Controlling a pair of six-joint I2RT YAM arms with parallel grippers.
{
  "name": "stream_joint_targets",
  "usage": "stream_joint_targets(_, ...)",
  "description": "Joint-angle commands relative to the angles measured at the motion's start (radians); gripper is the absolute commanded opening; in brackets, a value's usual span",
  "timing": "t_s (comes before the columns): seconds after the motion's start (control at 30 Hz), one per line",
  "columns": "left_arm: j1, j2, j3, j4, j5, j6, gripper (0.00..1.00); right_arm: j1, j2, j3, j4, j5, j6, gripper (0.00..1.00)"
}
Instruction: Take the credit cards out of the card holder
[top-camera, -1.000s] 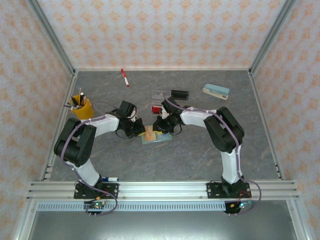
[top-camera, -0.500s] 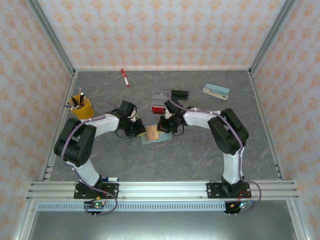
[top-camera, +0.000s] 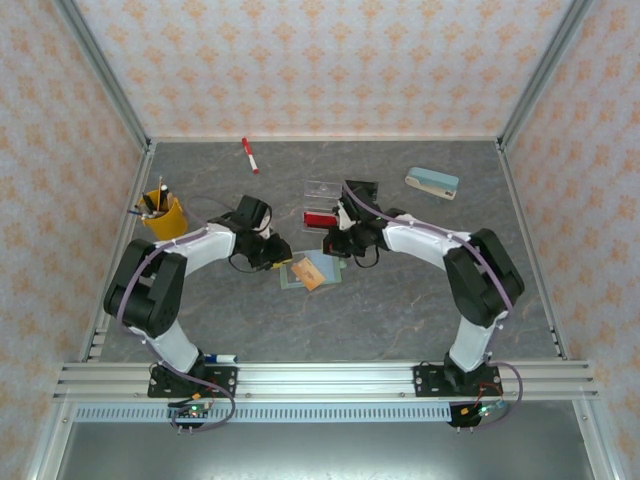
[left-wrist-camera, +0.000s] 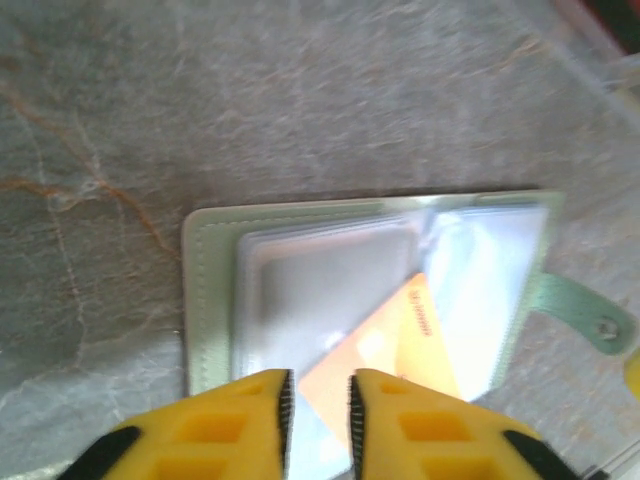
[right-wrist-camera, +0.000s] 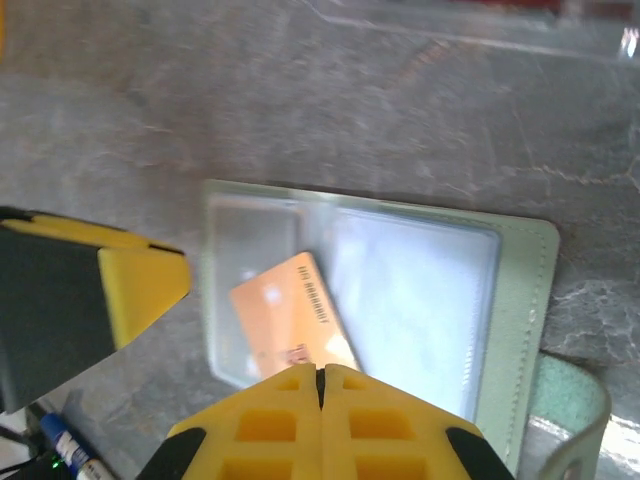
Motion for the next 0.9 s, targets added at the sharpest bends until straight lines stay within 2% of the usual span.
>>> stream_joint_targets(0.0,0.009,-0.066,0.027,-0.017,-0.033,-0.02,0.3,-0.002,-0.039,0.001,-0.051,-0.006,-0.061,0.0)
stream_joint_targets(0.13,0.004,-0.077,-0.003,0.027,0.008,-0.045,0.3,-0.001,0.016,0.031,-0.089,-0.061,-0.054,0.0)
stream_joint_targets(0.27,-0.03,-0.085,-0.03,0.045,0.02,-0.07,0.25,0.019,0.069,0.069,-0.142,-0.072,-0.072,0.19)
stream_joint_targets(0.37,-0.049,-0.067,-0.046,0.062,0.013,-0.088,0.19,0.031,0.096,0.083,-0.152,-0.073,-0.068,0.27)
stream_joint_targets(0.6,-0.064,0.009,-0.051,0.092,0.014,-0.098,0.1,0.044,0.171,0.12,-0.179,-0.092,-0.069,0.29)
stream_joint_targets(0.87,-0.067,0.076,-0.034,0.07,-0.011,-0.075,0.06,0.046,0.209,0.13,-0.215,-0.073,-0.088,0.29)
